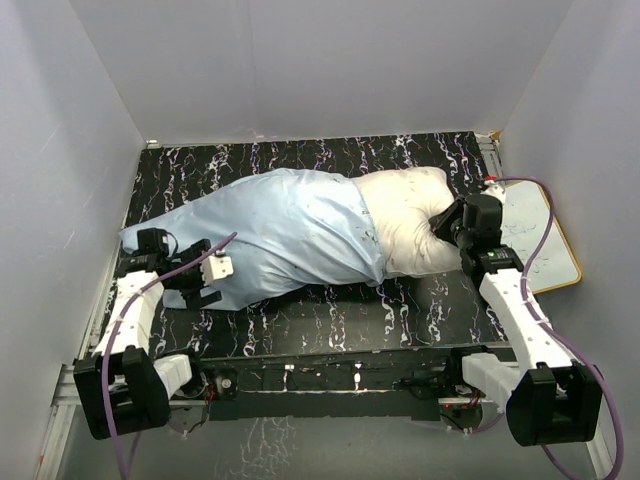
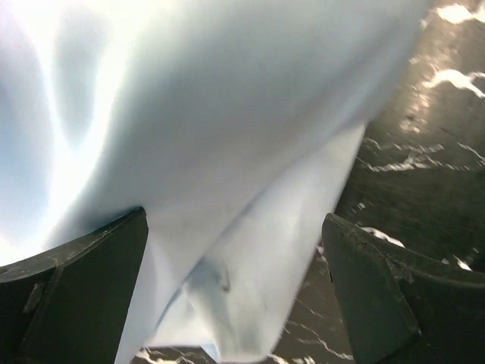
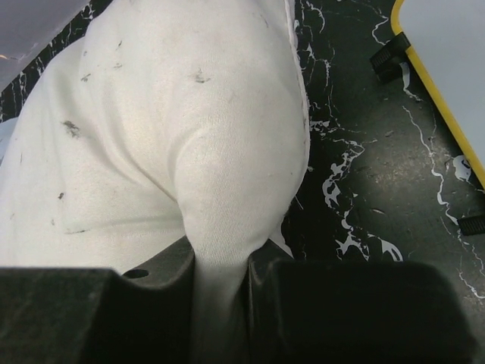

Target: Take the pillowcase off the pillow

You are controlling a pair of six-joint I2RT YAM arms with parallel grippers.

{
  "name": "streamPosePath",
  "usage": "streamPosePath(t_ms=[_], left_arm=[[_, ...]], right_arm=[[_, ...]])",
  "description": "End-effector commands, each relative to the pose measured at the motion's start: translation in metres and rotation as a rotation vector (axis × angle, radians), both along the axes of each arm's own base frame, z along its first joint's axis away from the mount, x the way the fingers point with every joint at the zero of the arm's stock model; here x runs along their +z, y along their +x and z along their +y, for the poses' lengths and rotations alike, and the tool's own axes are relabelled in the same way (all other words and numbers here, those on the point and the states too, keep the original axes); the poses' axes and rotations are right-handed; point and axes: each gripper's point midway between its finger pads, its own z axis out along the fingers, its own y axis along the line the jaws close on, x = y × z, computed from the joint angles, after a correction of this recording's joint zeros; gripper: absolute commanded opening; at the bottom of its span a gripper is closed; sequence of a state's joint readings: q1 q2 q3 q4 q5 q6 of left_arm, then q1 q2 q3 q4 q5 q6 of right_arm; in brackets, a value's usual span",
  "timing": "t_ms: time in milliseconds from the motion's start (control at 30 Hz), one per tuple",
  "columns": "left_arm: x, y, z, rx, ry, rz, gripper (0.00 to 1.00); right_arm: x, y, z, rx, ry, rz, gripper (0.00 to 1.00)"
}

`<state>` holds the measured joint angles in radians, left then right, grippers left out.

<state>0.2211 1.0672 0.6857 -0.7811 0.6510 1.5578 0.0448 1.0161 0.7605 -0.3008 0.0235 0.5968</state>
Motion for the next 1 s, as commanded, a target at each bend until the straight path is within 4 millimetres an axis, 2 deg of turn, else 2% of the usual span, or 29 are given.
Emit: streamPosePath(t_ms=[0,100,167,233,300,433,500,533,567,967], left_arm=[[0.002,0.03,-0.015,0.079,-0.028,-0.019,0.97],[-0.011,0.033,-0.024,0.135,0.036,0.059,0.97],[-0.016,0.024,-0.028,0.119,0.037,0.112,0.97],[-0.025,0.021,-0.022,0.117,0.075,0.12,0.95],[-0.032,0.018,-0.013,0.122,0.126,0.12,0.81],[-0.037,0.016,0.005,0.154,0.186,0.12,0.46],[-0.036,0.018,0.011,0.181,0.196,0.115,0.25],[-0.037,0.018,0.015,0.195,0.203,0.118,0.1],[-0.036,0.02,0.02,0.216,0.21,0.118,0.0],[-0.014,0.048,0.097,0.455,0.182,0.065,0.0]], right_arm=[[0.019,0.01,0.026,0.081,0.008,-0.09,0.08],[0.016,0.011,0.045,0.117,-0.002,-0.077,0.08],[0.014,0.012,0.053,0.13,-0.001,-0.069,0.08],[0.015,0.013,0.054,0.127,0.001,-0.067,0.08],[0.017,0.013,0.051,0.115,-0.009,-0.072,0.08],[0.026,0.015,0.044,0.086,-0.04,-0.089,0.08],[0.03,0.017,0.041,0.077,-0.05,-0.096,0.08],[0.034,0.018,0.04,0.073,-0.056,-0.102,0.08],[0.038,0.019,0.038,0.067,-0.059,-0.108,0.08],[0.076,0.038,0.01,-0.022,-0.055,-0.173,0.08]])
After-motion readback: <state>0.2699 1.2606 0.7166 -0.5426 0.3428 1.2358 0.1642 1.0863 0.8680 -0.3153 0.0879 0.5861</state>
